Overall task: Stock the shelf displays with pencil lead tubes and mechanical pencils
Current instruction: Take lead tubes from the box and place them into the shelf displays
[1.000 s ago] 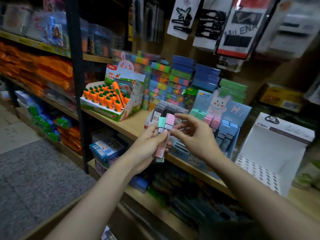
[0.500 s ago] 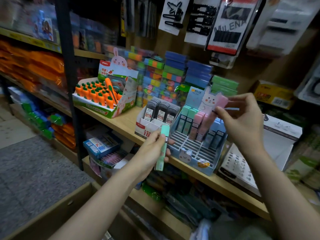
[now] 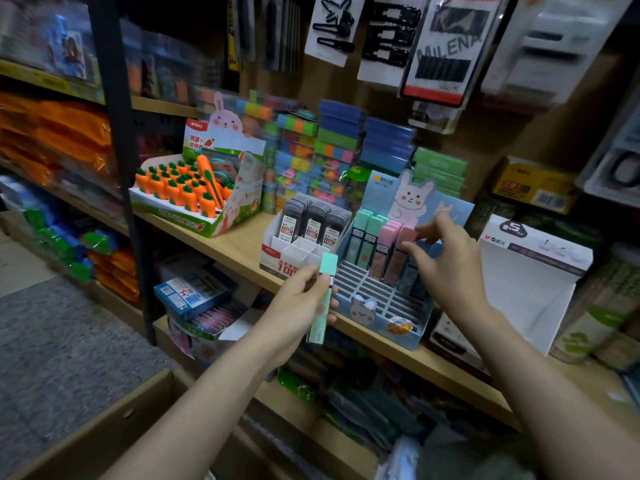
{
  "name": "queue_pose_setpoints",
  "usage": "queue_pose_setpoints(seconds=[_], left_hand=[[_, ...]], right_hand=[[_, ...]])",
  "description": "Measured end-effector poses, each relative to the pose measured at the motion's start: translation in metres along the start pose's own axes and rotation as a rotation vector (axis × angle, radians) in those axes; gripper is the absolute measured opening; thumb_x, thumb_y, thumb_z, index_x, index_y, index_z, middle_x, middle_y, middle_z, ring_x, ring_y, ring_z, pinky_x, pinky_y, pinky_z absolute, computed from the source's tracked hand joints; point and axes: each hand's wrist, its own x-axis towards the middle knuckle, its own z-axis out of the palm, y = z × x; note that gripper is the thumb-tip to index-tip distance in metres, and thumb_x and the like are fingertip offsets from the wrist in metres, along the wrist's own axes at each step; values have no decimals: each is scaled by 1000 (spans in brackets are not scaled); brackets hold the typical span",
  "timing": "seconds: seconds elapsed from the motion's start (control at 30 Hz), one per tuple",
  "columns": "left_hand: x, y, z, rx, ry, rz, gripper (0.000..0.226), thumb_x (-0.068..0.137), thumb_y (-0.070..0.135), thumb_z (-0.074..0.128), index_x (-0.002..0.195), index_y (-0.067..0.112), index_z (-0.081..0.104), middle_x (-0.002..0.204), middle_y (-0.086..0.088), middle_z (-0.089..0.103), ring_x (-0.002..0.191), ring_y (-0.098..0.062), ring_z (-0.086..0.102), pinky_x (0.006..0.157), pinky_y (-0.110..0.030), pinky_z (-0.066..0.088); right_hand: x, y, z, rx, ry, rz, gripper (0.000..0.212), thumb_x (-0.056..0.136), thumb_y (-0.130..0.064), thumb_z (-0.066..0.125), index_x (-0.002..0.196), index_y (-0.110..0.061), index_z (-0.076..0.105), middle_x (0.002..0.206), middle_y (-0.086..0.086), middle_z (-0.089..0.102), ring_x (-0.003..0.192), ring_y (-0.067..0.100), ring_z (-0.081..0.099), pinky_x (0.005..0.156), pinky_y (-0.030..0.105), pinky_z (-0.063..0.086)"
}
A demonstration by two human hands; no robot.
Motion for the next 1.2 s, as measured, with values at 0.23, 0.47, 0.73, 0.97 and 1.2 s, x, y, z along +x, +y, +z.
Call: queue_pose_setpoints(seconds=[0.23,0.47,0.73,0.97,1.2], left_hand=[[1,-1,-1,58,24,-10,26,101,23,47,125,24,55,101,0,61,91,-11,61,71,-22,53],[1,2,-3,80,-4,-5,29,99,21,51,124,35,55,112,4,64,100,-13,66,94,-37,54],[-1,4,-1,-73,72,52,21,91,15,65,92,35,74,89,0,73,94,-19,71,78,-31,58],[-3,10,0,240,62,184,20,91,24,65,103,40,69,99,17,72,97,3,65,74,-17,53],[-2,17,-3,638,237,445,30,90,25,66,119,25,57,119,11,53,109,-1,53,84,-8,46]], right_hand=[[4,5,7,-118,-44,15,23,83,-29,75,90,-21,55,91,0,62,92,26,53,83,42,40],[6,7,12,-277,28,22,24,75,-26,81,88,-16,64,106,6,54,104,27,44,87,44,38],[4,-20,1,55,13,6,33,87,-33,70,117,-27,60,106,-6,54,93,0,51,82,10,42],[-18,-66,10,395,-368,43,35,79,-13,78,110,-22,65,91,-6,70,84,2,67,80,20,56],[4,-70,-5,510,-291,139,19,81,-12,76,92,-22,64,87,-2,72,75,4,70,66,17,54]])
